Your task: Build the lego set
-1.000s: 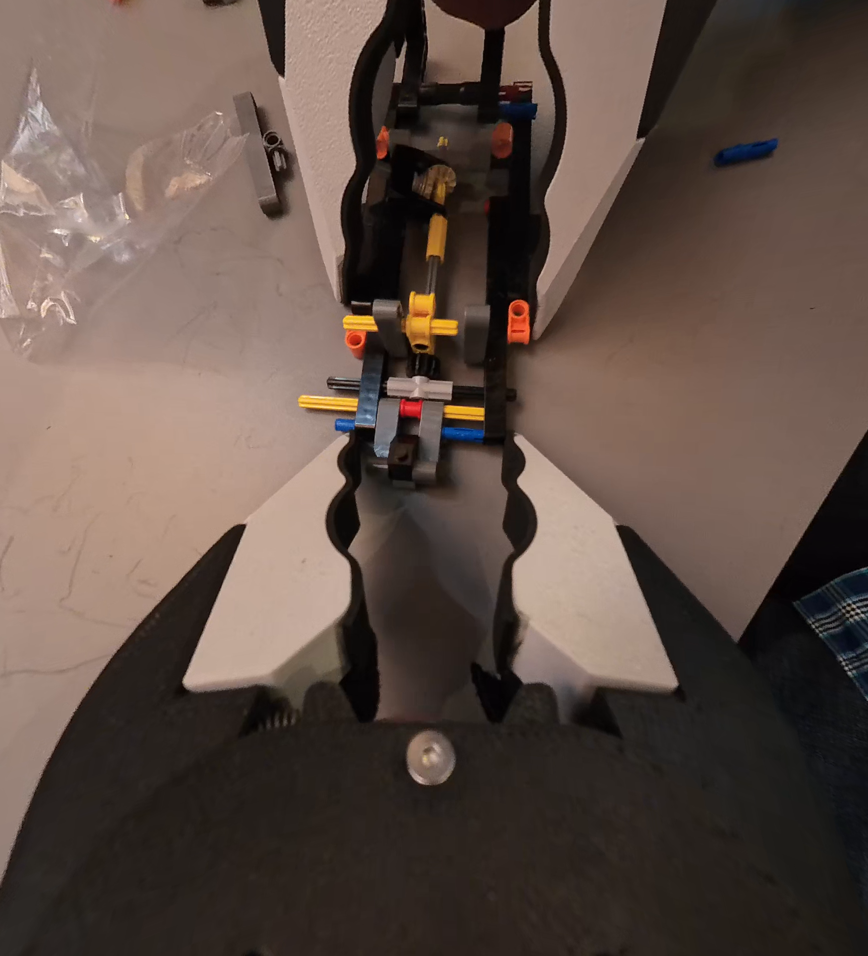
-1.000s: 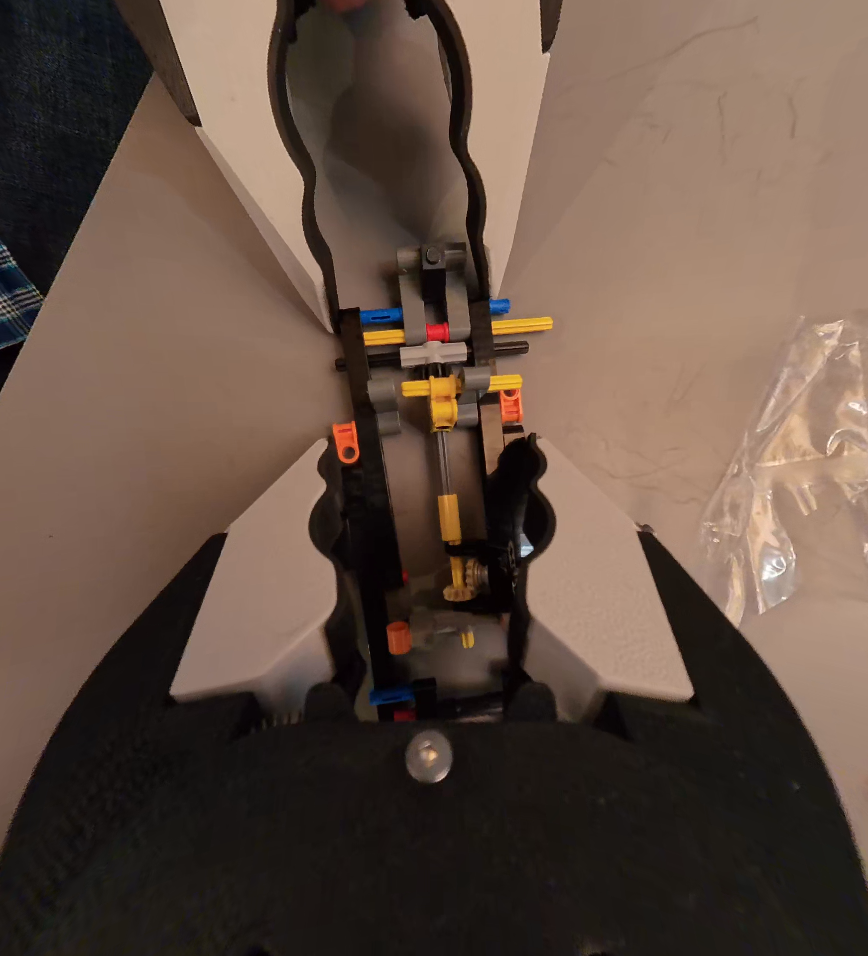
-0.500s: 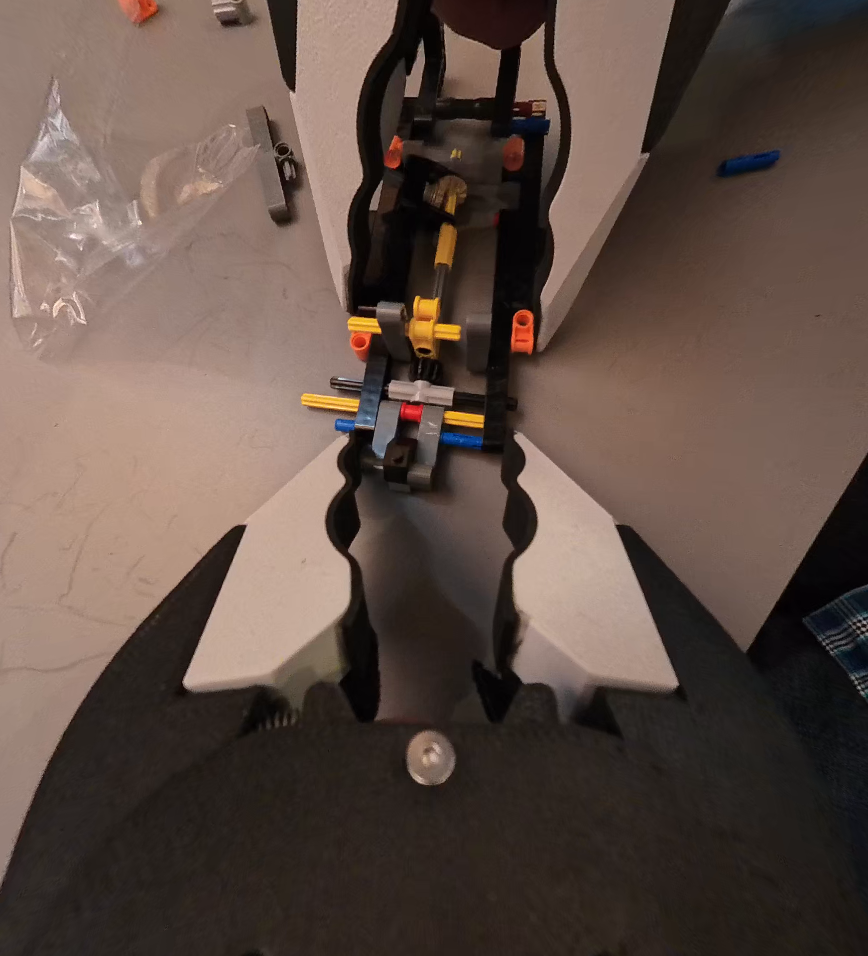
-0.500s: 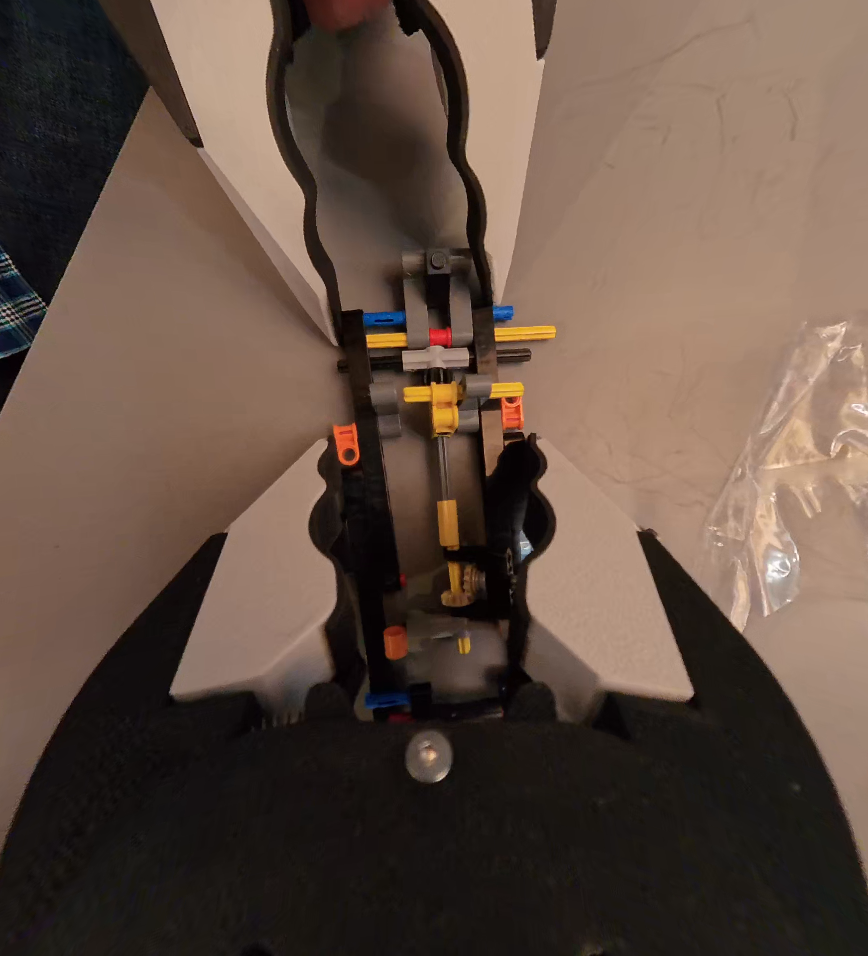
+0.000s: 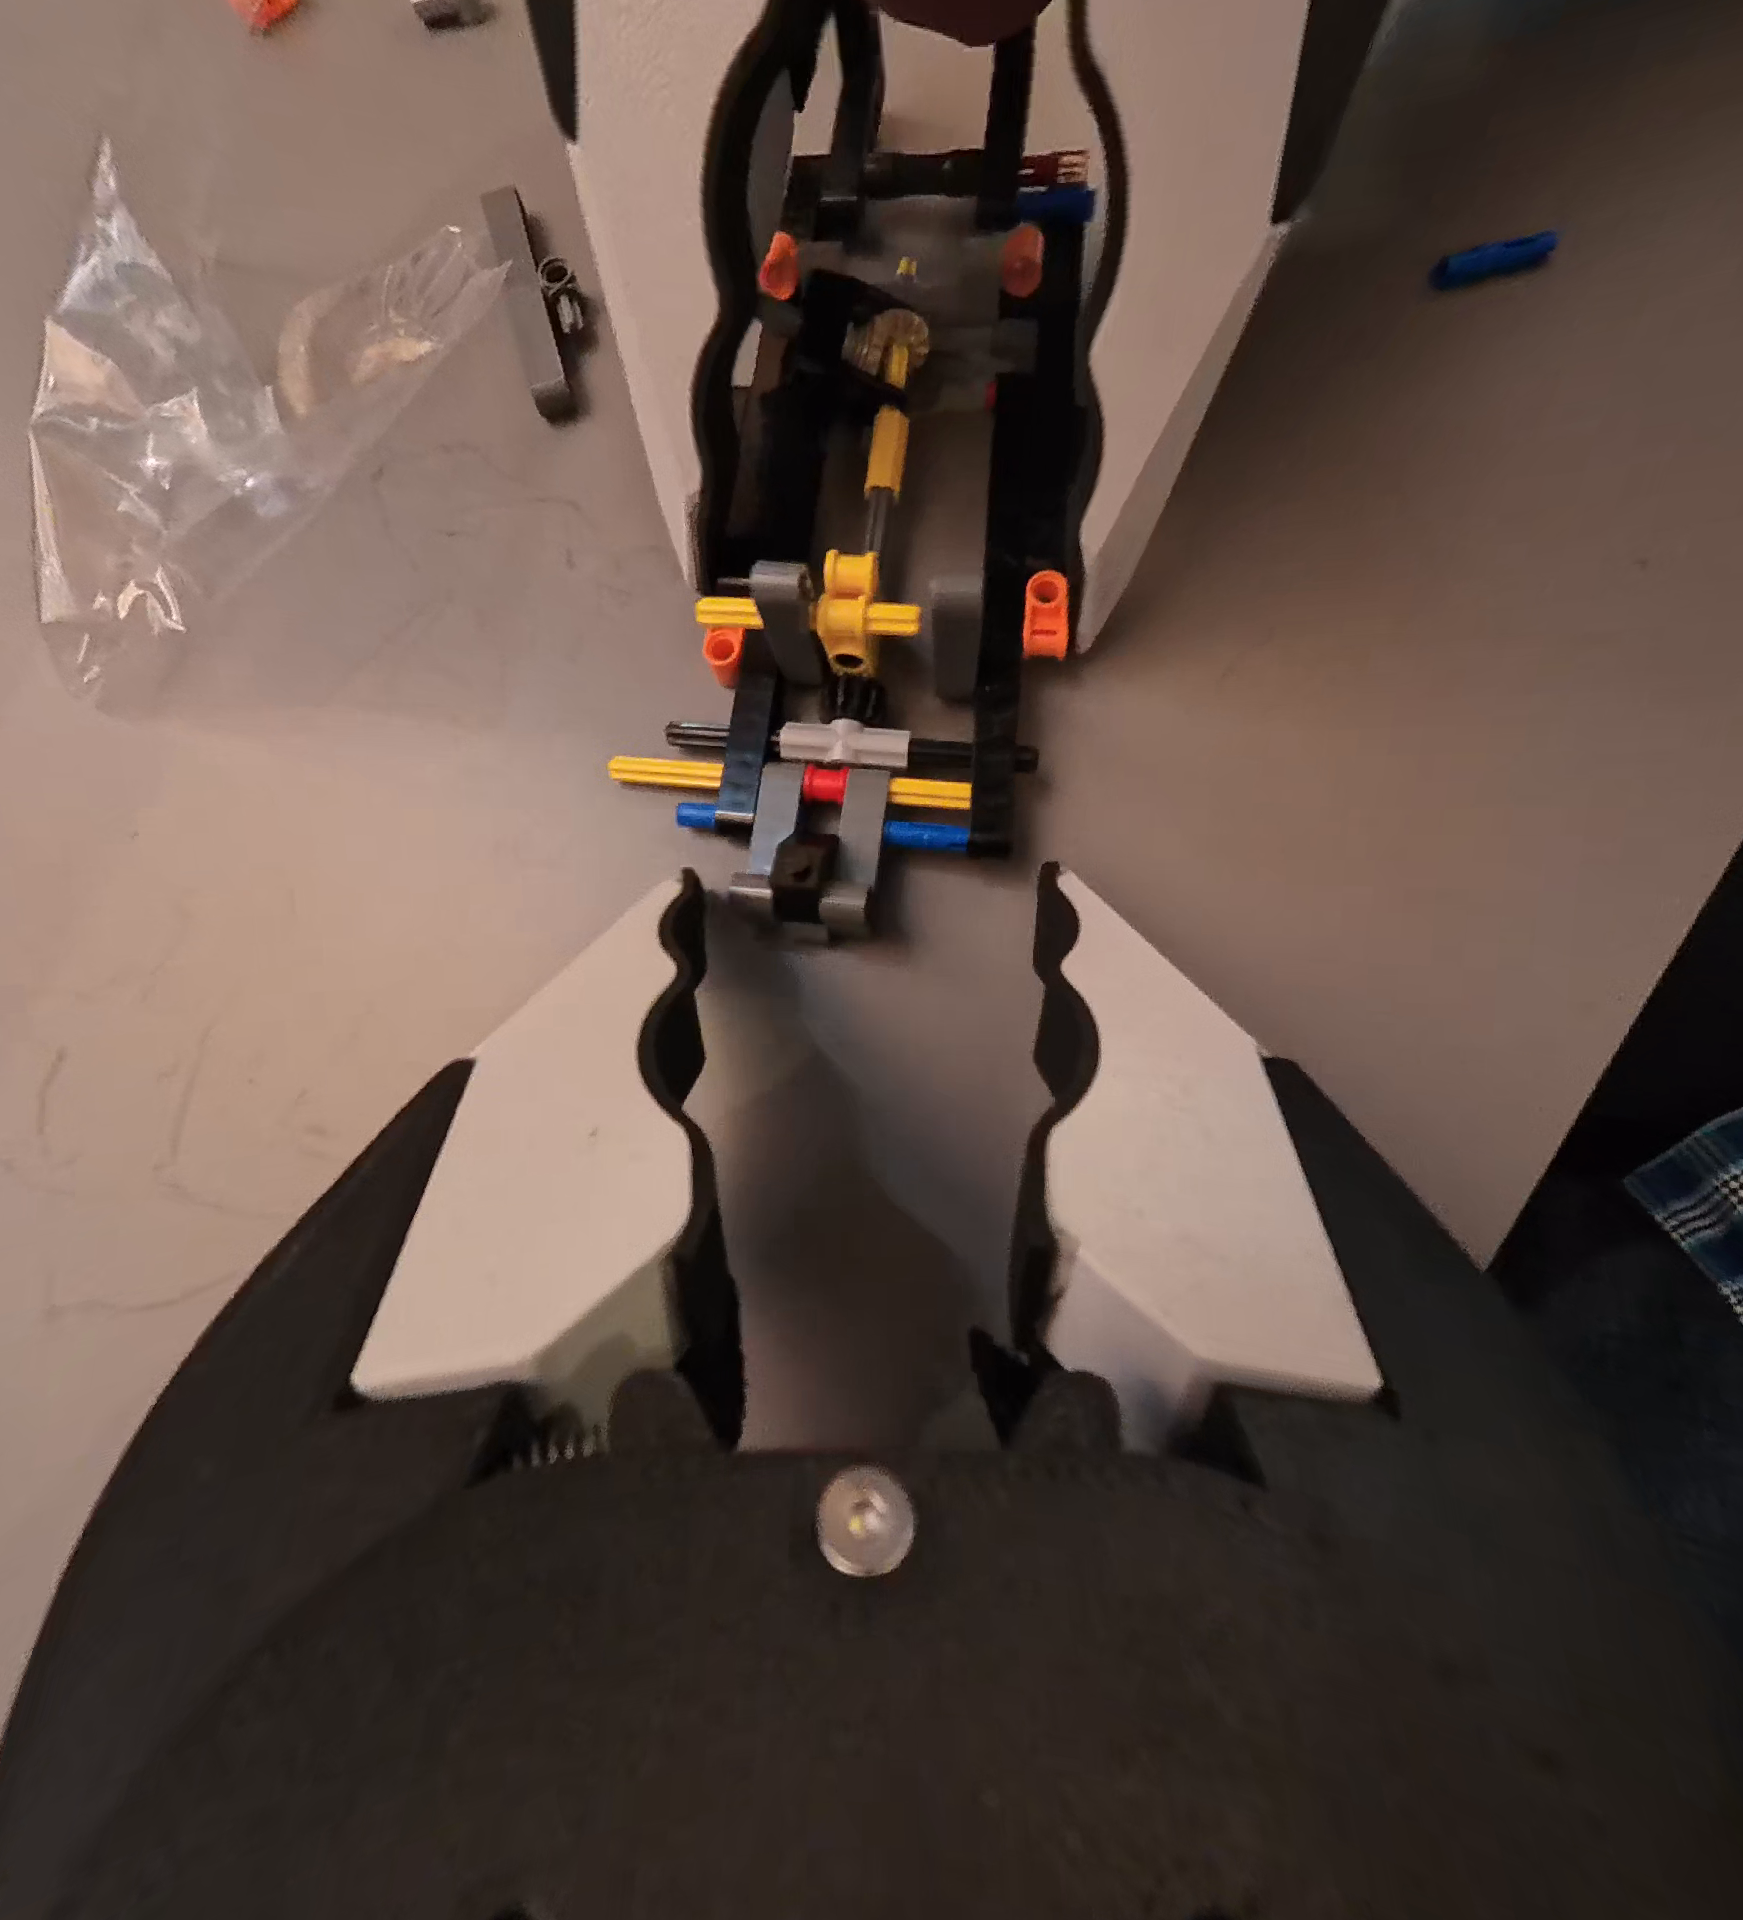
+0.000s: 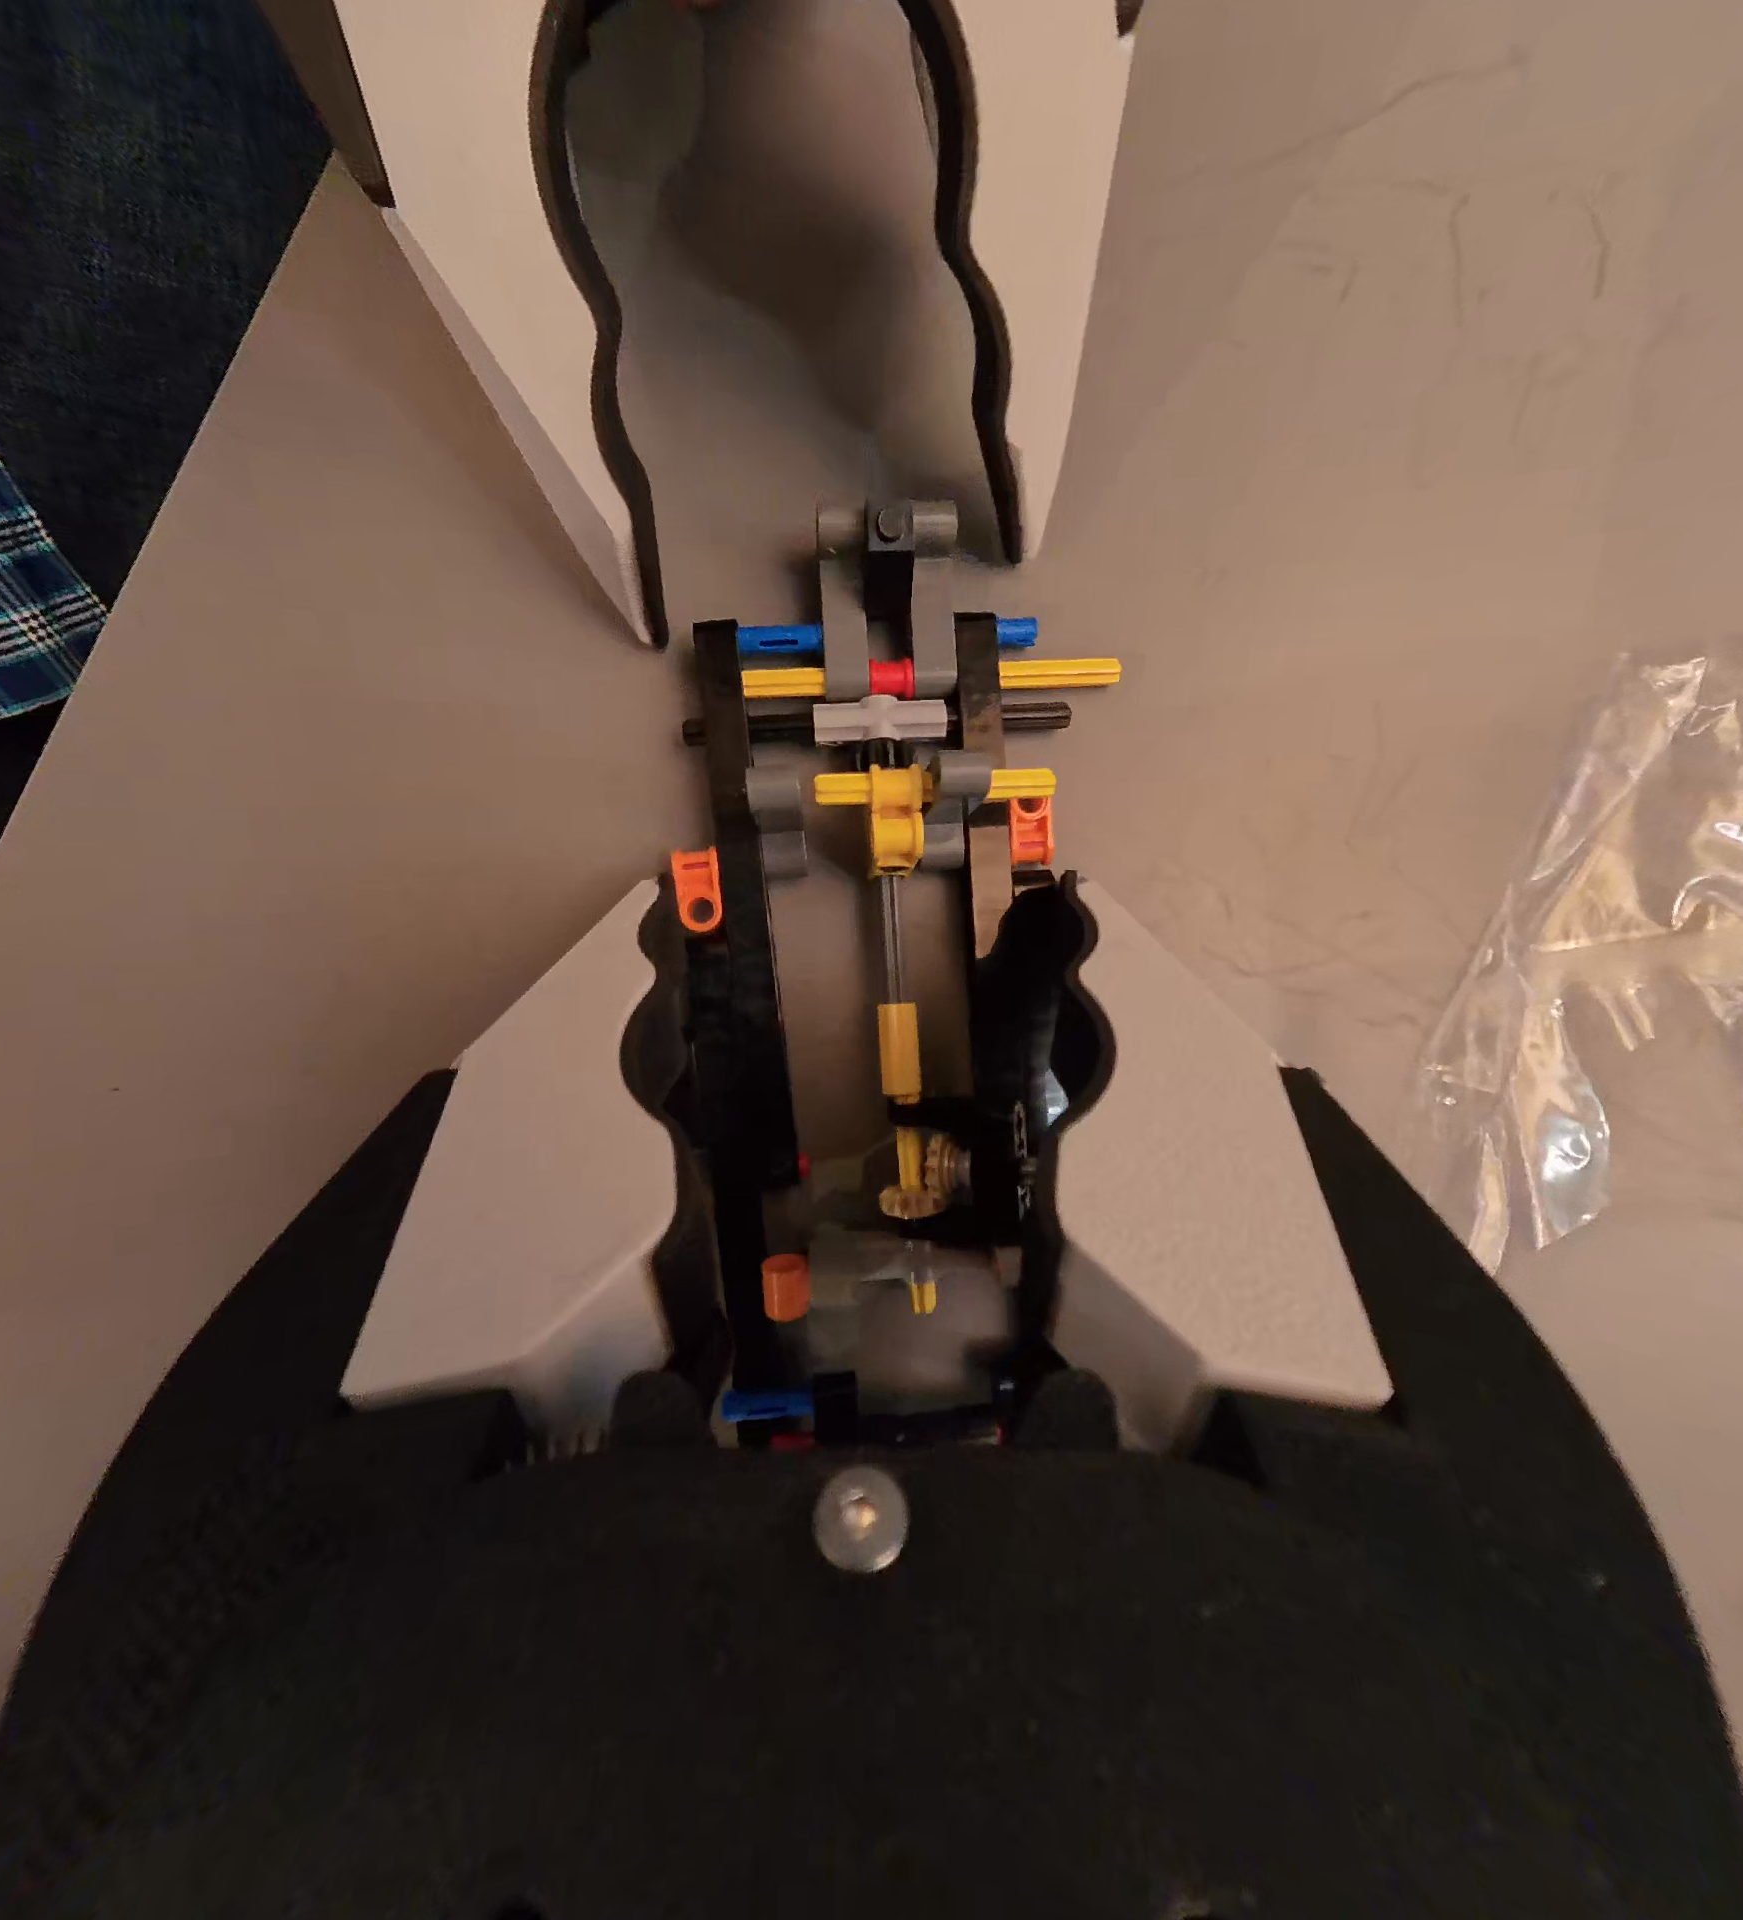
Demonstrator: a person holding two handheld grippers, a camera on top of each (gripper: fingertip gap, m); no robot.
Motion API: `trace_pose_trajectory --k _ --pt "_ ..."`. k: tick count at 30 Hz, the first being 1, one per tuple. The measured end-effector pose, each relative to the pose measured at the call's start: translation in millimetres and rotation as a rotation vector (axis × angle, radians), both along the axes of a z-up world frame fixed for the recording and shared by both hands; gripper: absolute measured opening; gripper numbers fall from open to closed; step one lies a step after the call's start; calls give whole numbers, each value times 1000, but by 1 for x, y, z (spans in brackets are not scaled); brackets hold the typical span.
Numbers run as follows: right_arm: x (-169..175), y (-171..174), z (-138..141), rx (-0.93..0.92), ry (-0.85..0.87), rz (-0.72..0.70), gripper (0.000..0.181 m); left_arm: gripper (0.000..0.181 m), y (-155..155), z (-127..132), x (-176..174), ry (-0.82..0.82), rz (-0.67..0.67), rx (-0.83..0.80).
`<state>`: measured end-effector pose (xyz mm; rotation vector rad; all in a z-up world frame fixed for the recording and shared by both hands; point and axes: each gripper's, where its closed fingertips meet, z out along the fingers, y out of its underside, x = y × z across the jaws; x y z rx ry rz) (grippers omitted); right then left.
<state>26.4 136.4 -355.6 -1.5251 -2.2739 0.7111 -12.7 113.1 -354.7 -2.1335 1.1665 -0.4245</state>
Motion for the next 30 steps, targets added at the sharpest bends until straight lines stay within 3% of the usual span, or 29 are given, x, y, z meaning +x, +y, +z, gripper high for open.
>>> trace_pose_trajectory --k 5,30 --pt "0 0 0 4 -3 -2 70 50 2 1 1 -17 6 29" --pt "0 0 1 -3 -1 -26 70 50 2 0 3 7 27 40"
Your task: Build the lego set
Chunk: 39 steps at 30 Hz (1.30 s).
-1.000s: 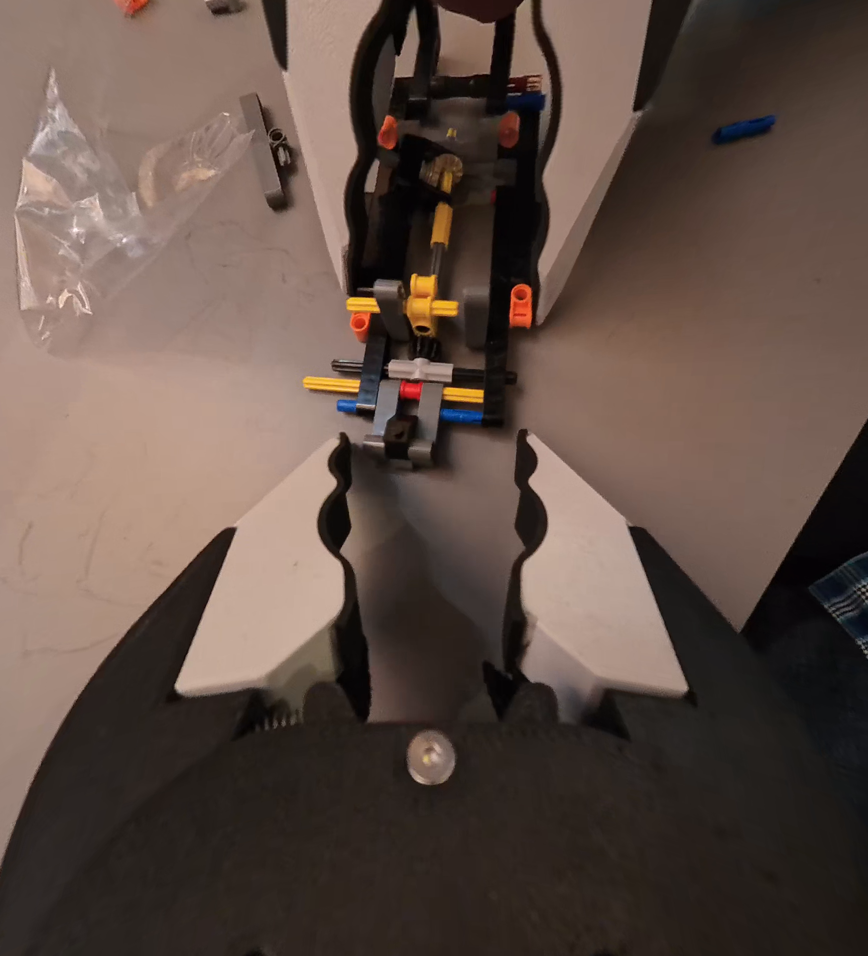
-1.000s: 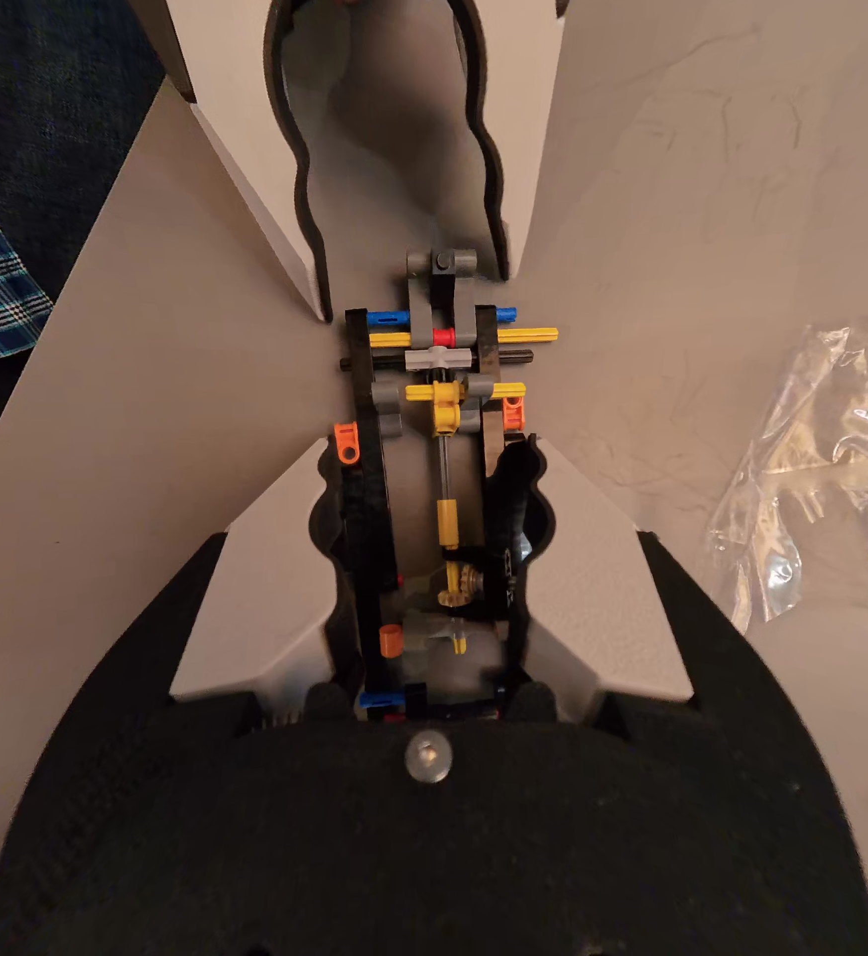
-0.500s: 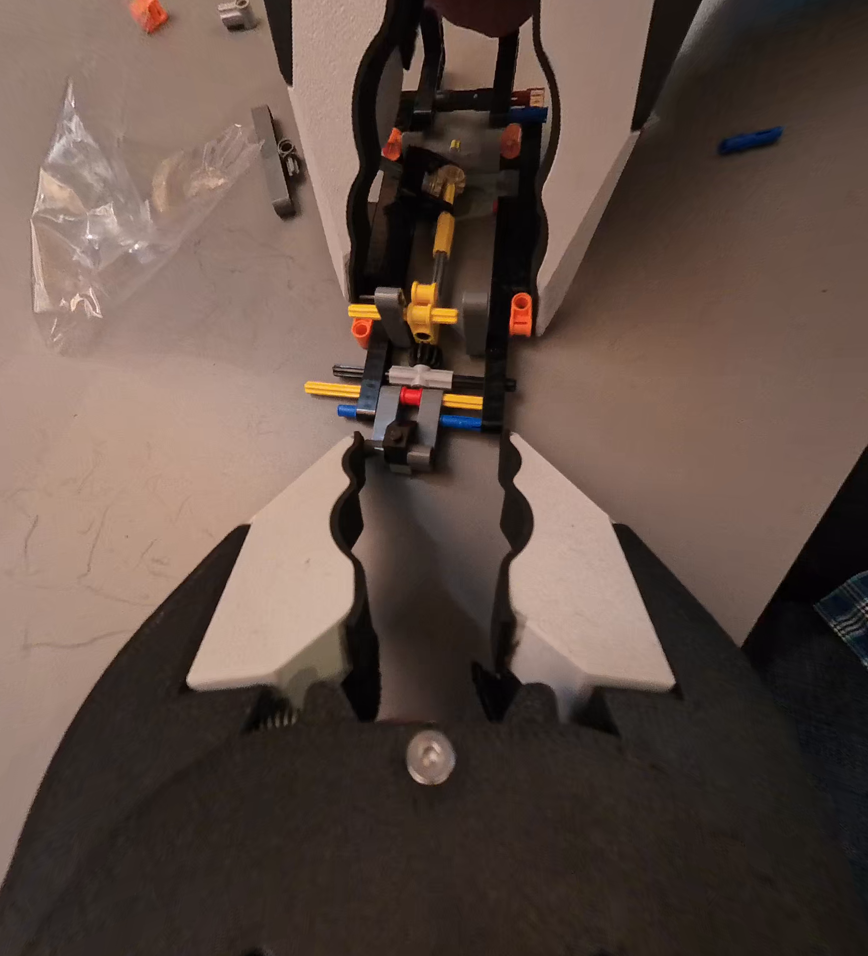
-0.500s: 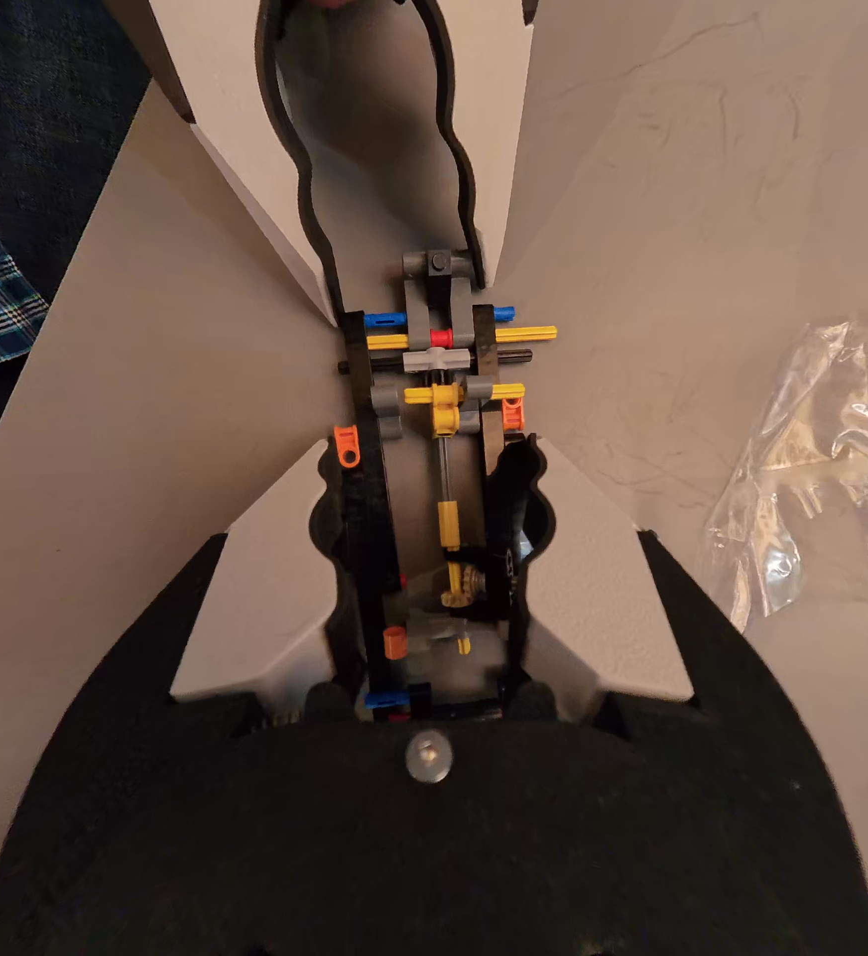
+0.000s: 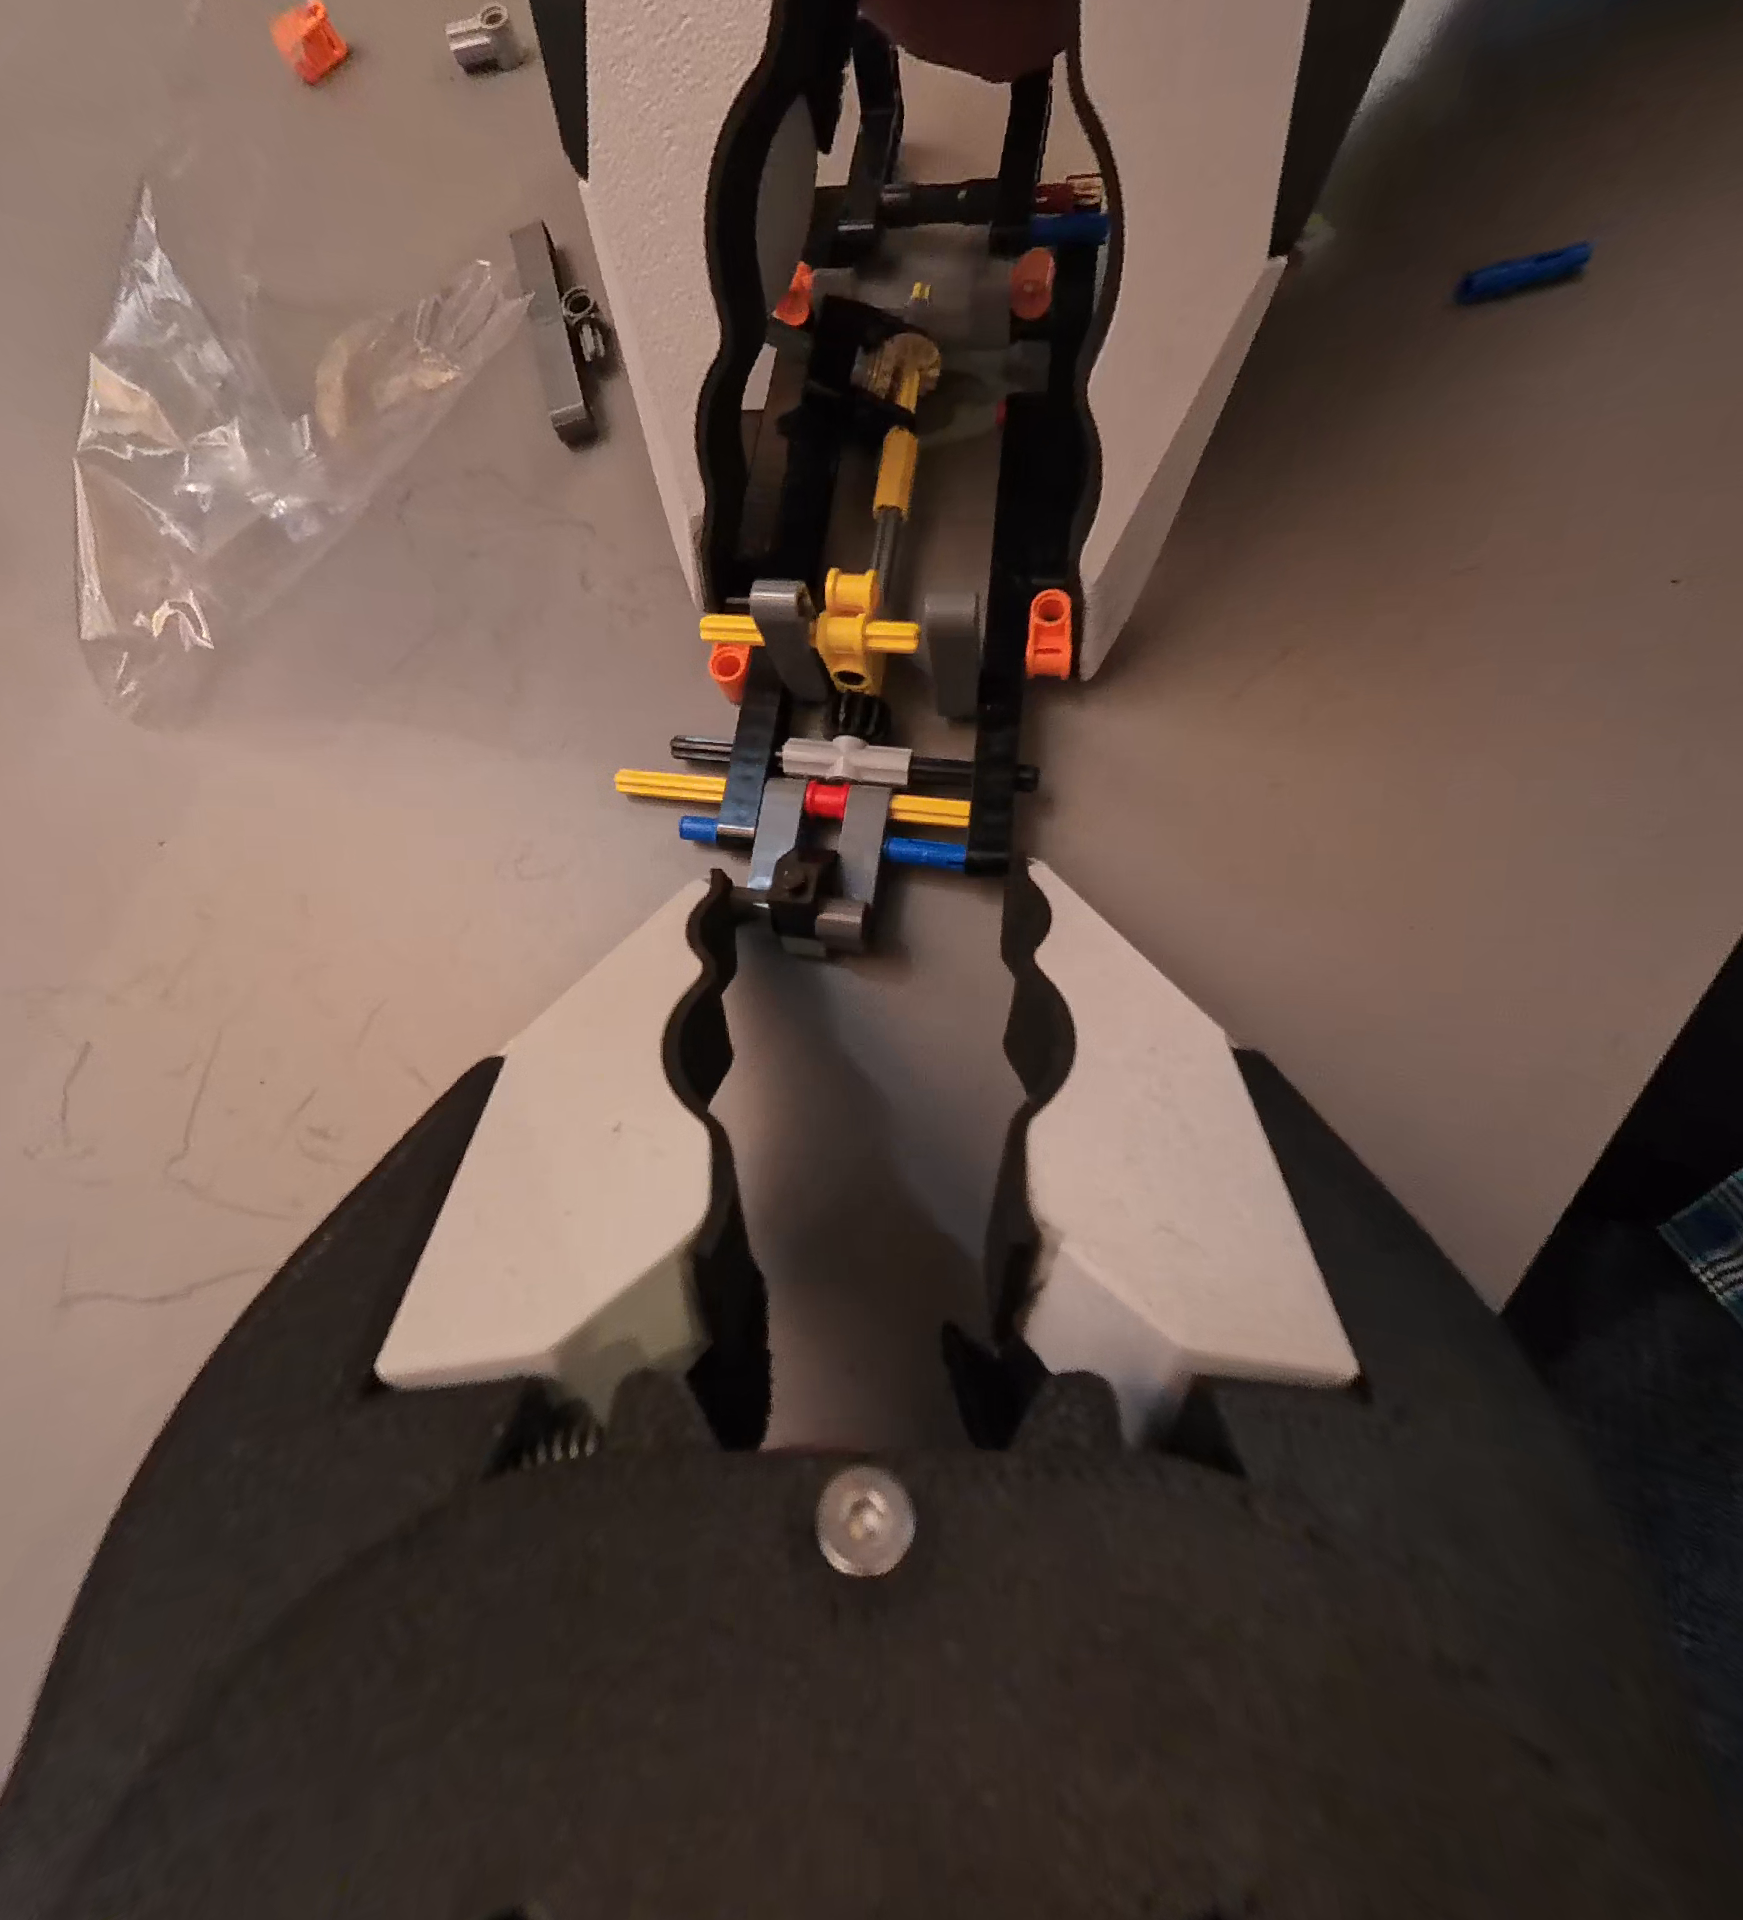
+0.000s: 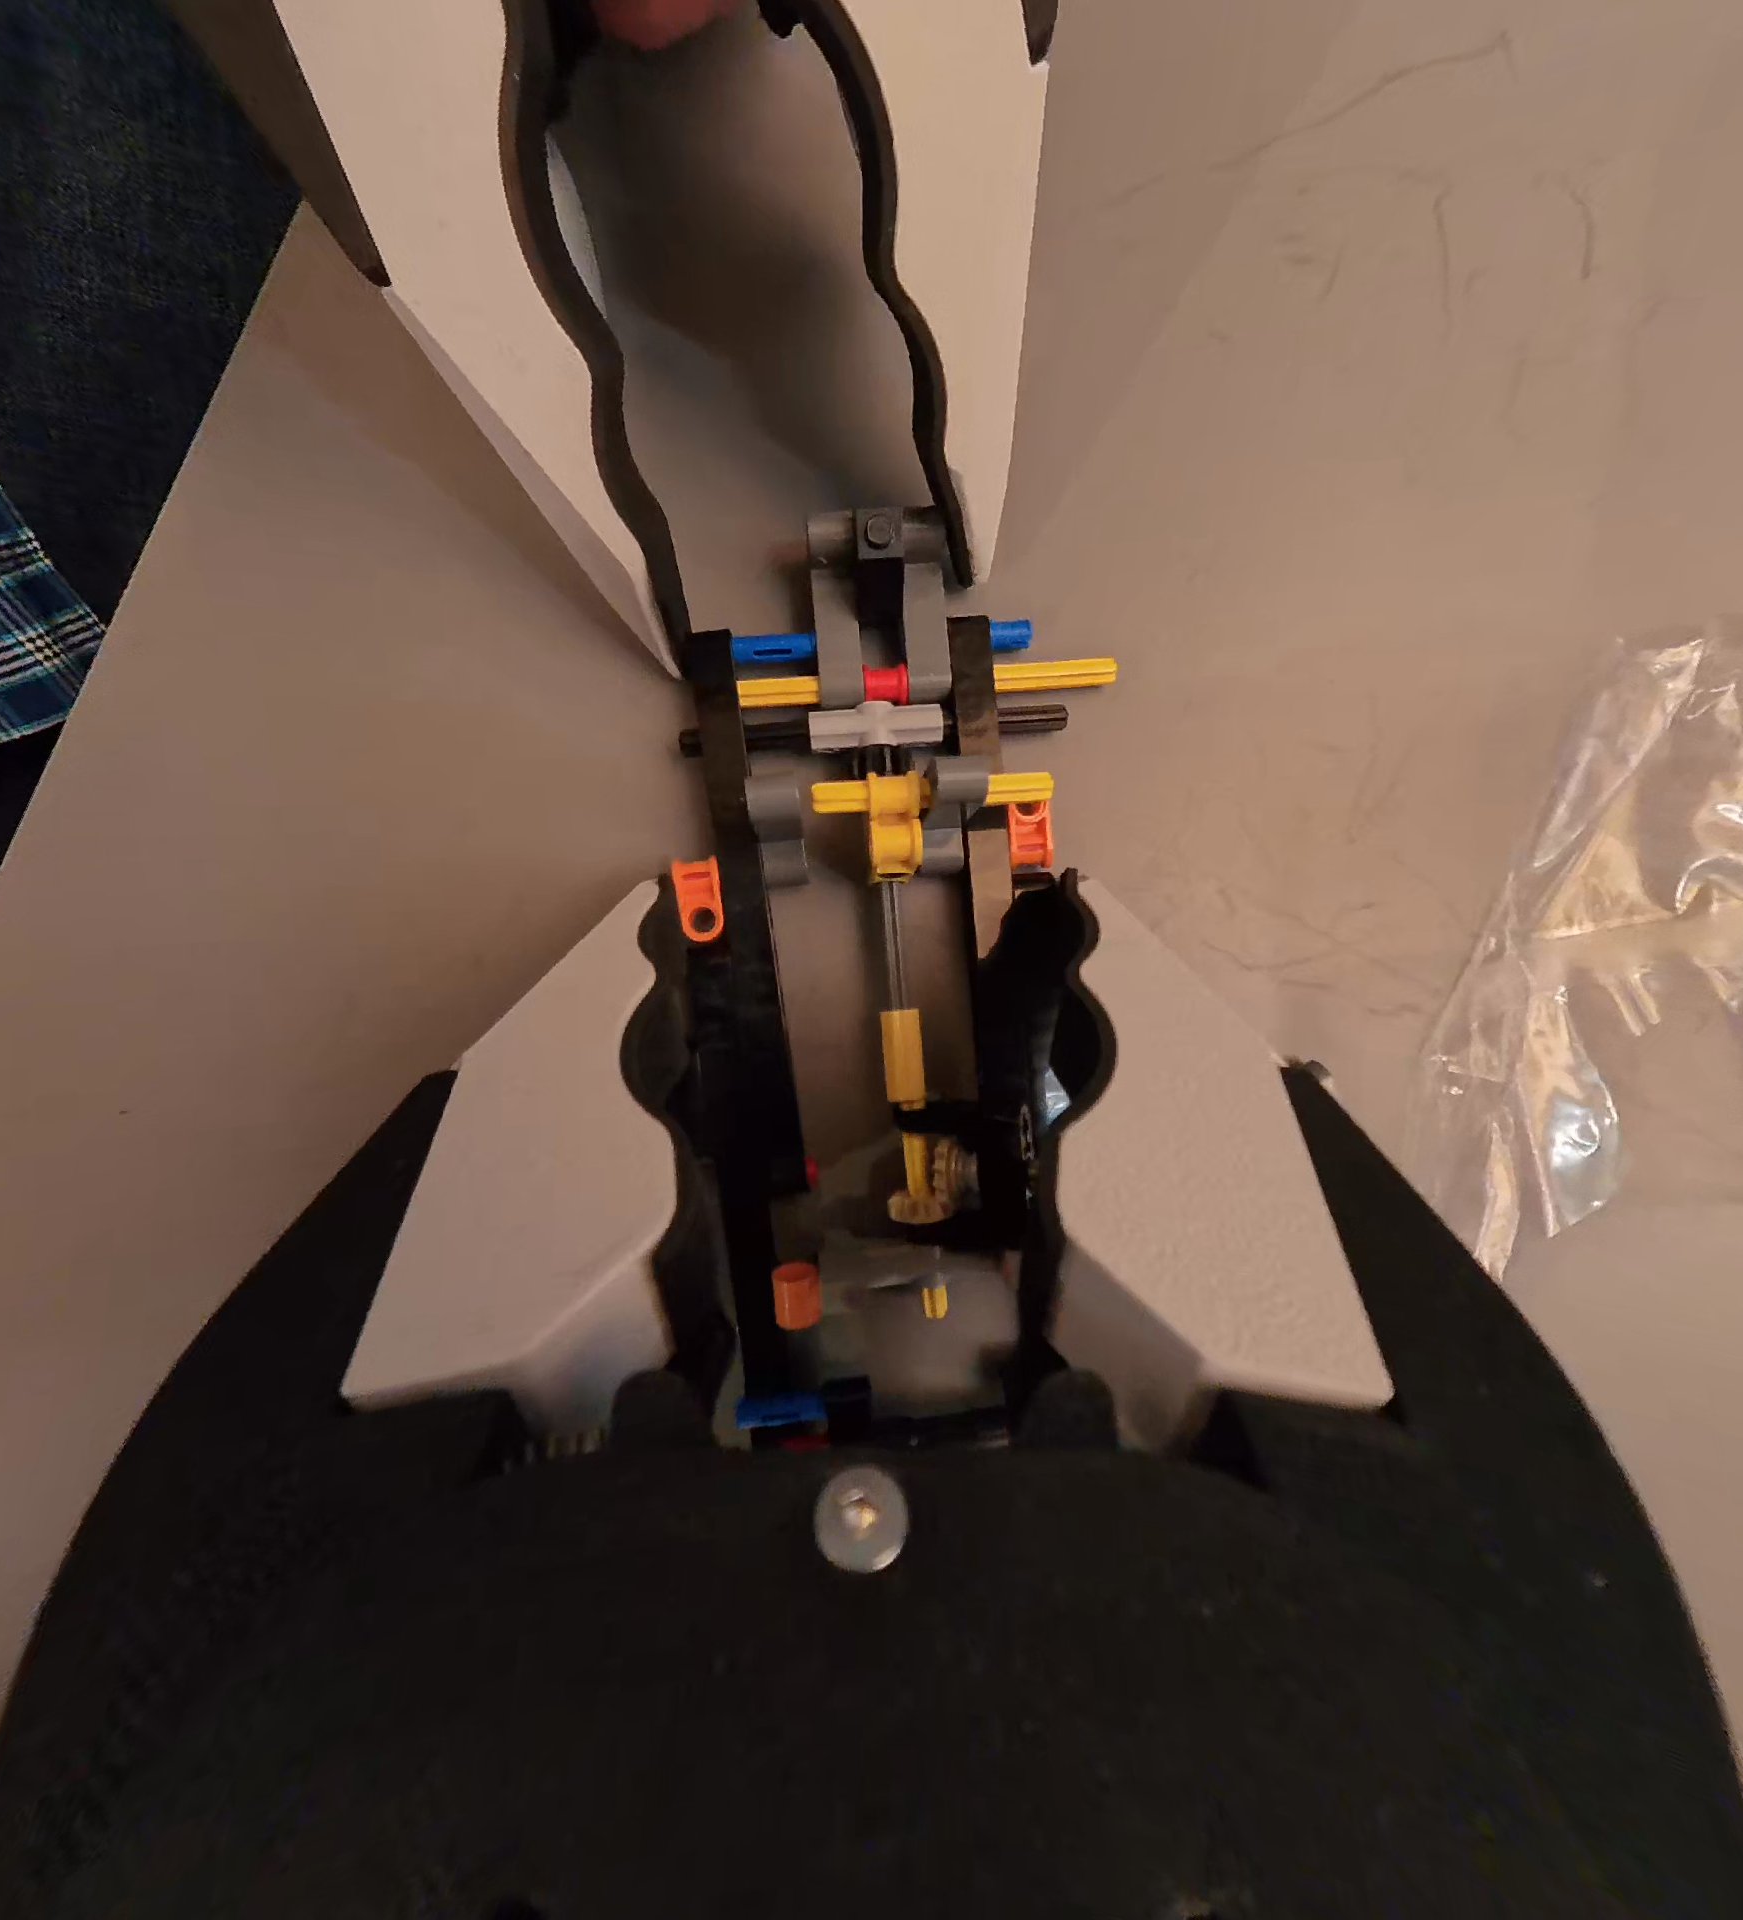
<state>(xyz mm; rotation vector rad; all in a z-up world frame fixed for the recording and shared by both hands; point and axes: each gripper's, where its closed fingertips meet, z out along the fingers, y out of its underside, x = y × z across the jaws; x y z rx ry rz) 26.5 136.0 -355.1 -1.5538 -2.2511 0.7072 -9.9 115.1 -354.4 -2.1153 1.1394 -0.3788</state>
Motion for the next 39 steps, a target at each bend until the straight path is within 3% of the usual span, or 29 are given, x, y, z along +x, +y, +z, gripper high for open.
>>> trace_pose_trajectory --k 20,39 --pt "0 0 0 0 -7 -11 70 49 1 0 1 54 -17 -40" --pt "-2 0 3 -56 -2 -24 70 49 6 0 4 -9 -8 -112"
